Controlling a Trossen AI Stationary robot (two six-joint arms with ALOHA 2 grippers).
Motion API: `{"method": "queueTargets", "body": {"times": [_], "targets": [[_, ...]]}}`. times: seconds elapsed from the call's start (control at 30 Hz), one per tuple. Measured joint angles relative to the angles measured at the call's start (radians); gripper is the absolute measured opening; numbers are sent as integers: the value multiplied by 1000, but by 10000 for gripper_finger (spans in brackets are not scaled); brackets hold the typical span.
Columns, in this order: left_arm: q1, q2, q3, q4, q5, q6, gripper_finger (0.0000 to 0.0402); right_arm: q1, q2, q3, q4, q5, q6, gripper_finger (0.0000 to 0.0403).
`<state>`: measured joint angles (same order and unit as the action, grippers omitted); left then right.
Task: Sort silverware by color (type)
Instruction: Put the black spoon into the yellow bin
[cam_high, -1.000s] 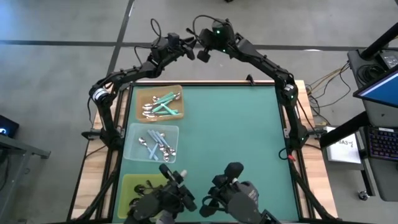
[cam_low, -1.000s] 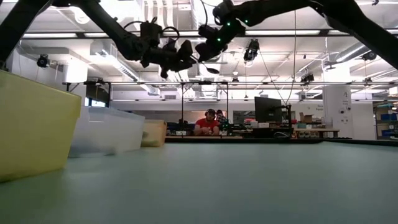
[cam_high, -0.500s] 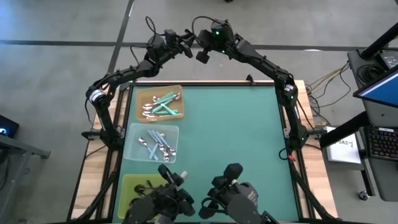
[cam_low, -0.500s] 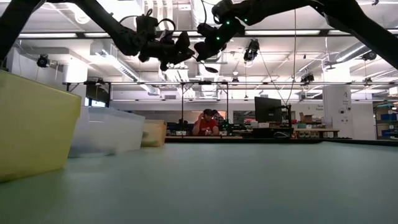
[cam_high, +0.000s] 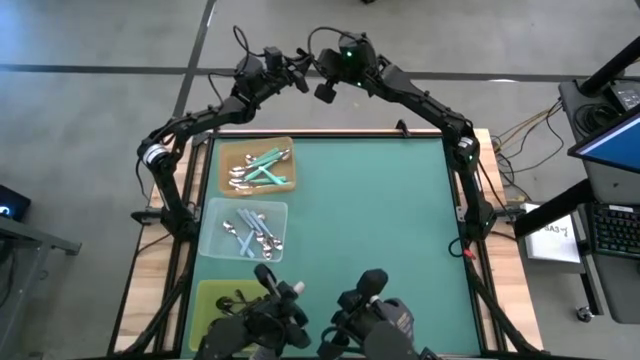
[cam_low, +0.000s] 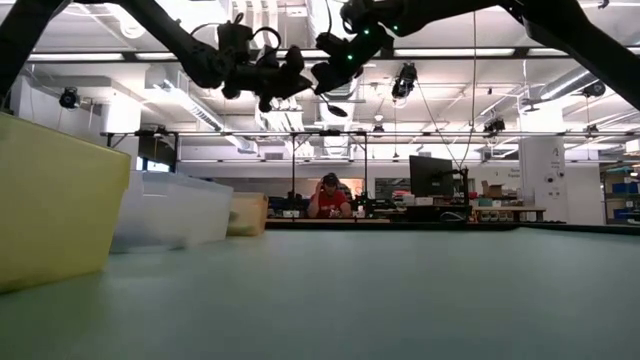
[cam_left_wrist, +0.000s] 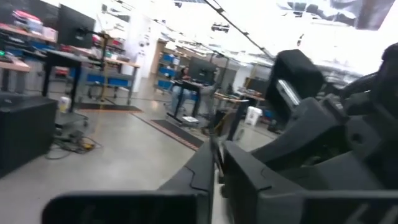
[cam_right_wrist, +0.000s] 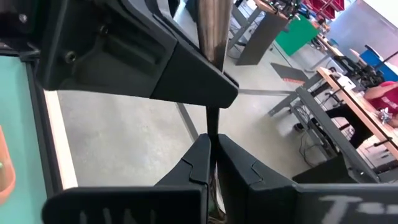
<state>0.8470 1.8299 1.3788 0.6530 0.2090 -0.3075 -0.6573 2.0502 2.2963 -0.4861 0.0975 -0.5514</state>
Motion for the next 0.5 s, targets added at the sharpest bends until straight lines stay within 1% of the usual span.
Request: {"method": "queueTargets", "body": {"times": [0.03,0.23,0.5], "targets": [[2,0,0,0,16,-13,9,2,0,0,-3,1,0,9],[9,0,0,-3,87,-75,1,5,-4,0,-24,2,22,15],[-6,-14,-1,-98,108,-98,0,5,-52,0,-185,7,41,73]]}}
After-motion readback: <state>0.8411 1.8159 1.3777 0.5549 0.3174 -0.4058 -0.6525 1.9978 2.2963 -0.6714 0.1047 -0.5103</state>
